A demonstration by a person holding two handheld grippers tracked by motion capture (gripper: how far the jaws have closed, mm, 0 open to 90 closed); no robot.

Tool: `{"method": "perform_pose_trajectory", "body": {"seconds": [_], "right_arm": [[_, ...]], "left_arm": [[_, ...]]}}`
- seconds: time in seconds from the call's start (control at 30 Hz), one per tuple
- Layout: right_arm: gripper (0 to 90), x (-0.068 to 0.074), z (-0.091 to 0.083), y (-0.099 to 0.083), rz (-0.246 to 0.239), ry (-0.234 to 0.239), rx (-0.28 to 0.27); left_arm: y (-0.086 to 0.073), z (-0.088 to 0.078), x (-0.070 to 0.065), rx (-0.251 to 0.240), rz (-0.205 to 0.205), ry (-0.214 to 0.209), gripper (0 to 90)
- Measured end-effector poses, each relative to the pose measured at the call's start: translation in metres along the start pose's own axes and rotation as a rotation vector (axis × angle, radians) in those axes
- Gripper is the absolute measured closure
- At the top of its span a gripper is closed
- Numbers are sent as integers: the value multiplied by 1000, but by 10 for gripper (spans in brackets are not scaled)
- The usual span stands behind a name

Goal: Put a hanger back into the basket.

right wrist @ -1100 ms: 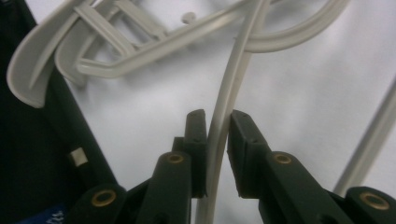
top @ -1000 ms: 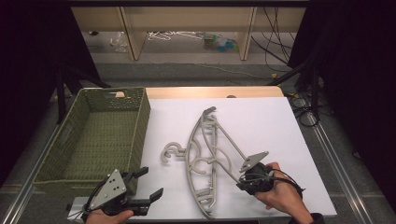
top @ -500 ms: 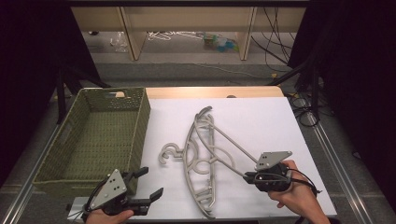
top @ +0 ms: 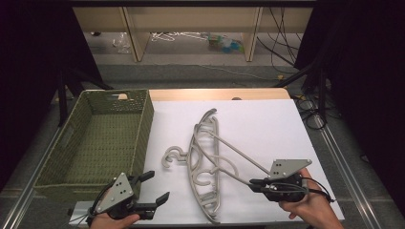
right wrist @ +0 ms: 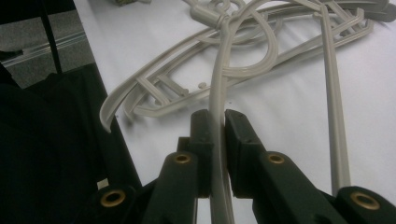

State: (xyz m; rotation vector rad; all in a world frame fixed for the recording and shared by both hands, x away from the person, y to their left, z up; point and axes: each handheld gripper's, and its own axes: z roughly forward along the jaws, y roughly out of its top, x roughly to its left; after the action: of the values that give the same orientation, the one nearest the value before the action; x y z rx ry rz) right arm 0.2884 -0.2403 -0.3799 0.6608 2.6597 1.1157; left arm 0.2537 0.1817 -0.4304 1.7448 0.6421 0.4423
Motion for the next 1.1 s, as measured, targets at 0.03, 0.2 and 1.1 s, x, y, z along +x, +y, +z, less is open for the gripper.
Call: {"method": "perform_pose_trajectory", "body": {"seconds": [0.03, 0.2, 1.1], "right_arm": [[827, 0, 0, -1, 2, 2, -6], [826, 0, 0, -6, 17, 19, -4], [825, 0, -4, -11, 20, 62, -1]], "left_arm": [[0, 1, 0, 8, 12, 4, 202], [1, 20, -4, 65, 76, 0, 225], [15, 133, 10, 276, 430, -68, 284]]}}
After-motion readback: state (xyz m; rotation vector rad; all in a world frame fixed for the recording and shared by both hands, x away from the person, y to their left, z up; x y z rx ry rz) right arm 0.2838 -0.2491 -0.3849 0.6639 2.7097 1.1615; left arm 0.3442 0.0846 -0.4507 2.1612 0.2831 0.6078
